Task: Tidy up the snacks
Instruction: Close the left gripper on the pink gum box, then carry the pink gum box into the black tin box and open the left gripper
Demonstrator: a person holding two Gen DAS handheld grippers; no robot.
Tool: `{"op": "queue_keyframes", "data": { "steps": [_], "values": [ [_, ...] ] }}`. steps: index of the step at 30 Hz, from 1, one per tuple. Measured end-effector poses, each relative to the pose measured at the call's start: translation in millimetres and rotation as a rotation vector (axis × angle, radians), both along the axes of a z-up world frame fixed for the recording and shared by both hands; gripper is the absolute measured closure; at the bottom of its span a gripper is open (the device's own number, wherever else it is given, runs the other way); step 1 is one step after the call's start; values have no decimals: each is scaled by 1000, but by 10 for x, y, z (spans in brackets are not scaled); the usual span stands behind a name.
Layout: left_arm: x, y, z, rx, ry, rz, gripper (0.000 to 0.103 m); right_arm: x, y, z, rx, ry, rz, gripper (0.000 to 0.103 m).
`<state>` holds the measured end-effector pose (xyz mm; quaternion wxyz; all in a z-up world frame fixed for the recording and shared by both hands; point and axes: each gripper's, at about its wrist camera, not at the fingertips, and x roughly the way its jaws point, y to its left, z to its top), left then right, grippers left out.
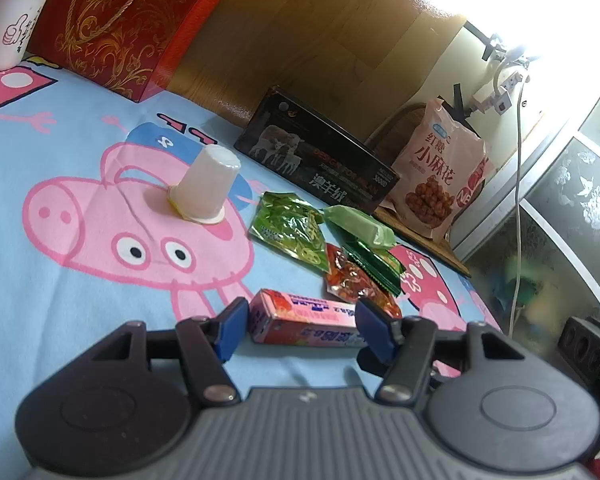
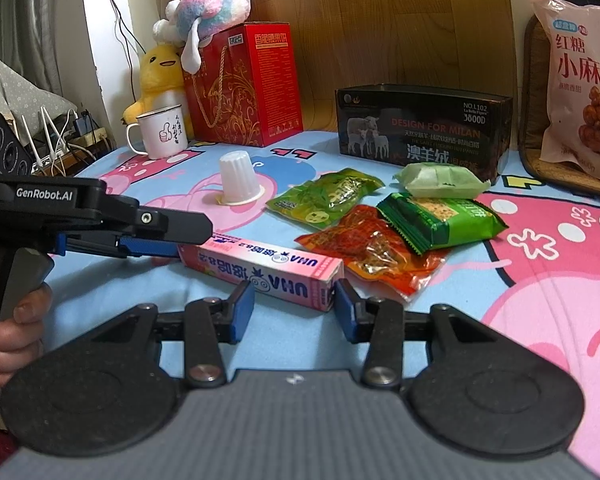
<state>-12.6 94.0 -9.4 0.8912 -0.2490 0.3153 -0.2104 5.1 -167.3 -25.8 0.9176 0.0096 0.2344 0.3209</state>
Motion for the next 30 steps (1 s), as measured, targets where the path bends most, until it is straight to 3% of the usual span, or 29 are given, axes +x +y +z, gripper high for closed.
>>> {"op": "queue_keyframes", "data": {
  "steps": [21, 26, 30],
  "values": [
    [1, -6, 0, 10, -5, -4, 45, -7, 13, -1, -4, -4, -1, 56],
    [-22, -3, 25, 5, -20, -14, 47, -4, -29, -8, 5, -16, -30, 68],
    [-74, -36, 82, 27, -49, -14, 47, -43, -117, -13, 43, -28, -44, 69]
  ]
}}
